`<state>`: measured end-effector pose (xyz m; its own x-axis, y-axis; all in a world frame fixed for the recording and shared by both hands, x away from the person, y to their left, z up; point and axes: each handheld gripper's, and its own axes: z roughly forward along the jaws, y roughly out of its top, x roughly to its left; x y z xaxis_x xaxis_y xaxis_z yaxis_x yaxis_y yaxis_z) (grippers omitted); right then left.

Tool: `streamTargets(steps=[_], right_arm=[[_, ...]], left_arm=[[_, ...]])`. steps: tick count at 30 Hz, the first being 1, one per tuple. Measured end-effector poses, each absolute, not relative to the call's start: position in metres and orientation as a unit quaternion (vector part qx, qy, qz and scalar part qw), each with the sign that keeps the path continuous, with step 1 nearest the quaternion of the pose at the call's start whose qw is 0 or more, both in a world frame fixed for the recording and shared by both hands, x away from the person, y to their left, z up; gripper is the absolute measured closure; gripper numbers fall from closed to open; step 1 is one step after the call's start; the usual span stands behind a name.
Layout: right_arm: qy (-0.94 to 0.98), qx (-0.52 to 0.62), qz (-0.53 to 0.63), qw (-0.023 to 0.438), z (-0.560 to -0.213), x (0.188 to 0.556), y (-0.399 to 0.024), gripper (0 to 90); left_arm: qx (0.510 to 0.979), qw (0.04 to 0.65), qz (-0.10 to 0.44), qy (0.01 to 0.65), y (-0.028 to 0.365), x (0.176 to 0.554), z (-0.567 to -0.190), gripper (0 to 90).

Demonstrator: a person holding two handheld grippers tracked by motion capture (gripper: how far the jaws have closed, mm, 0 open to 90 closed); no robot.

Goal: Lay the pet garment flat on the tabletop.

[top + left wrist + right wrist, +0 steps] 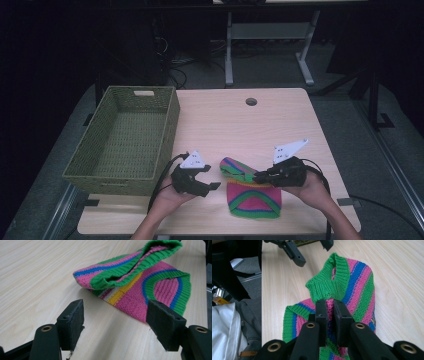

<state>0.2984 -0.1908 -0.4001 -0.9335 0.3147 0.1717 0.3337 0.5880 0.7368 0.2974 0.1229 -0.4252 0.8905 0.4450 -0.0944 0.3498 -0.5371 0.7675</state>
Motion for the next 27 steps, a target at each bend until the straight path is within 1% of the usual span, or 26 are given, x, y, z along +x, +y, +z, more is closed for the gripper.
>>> streamTargets(steps=[6,10,19,21,23,24,26,27], right_arm=[[-0.892,-0.179,-0.415,0.014,-0.4,0.298,-0.194,82.7],[-0.892,-0.179,-0.414,0.019,-0.401,0.3,-0.196,82.7],[-0.893,-0.175,-0.413,0.028,-0.403,0.302,-0.197,82.7],[-0.894,-0.175,-0.412,0.031,-0.404,0.302,-0.197,82.7],[-0.894,-0.175,-0.412,0.032,-0.404,0.302,-0.197,82.6],[-0.894,-0.176,-0.412,0.034,-0.404,0.303,-0.198,82.7],[-0.894,-0.175,-0.41,0.032,-0.405,0.304,-0.198,82.7],[-0.894,-0.176,-0.411,0.035,-0.405,0.304,-0.199,82.7]], left_arm=[[0.881,0.42,0.055,0.209,0.116,0.304,-0.427,32.7],[0.887,0.409,0.065,0.205,0.112,0.308,-0.43,33.6],[0.902,0.386,0.093,0.171,0.096,0.316,-0.433,36.2],[0.897,0.396,0.102,0.167,0.094,0.317,-0.434,40.2],[0.898,0.396,0.107,0.163,0.092,0.318,-0.435,40.7],[0.897,0.398,0.105,0.162,0.09,0.318,-0.436,45.2],[0.899,0.397,0.106,0.15,0.087,0.318,-0.438,51.1],[0.9,0.397,0.104,0.147,0.085,0.318,-0.439,56.3]])
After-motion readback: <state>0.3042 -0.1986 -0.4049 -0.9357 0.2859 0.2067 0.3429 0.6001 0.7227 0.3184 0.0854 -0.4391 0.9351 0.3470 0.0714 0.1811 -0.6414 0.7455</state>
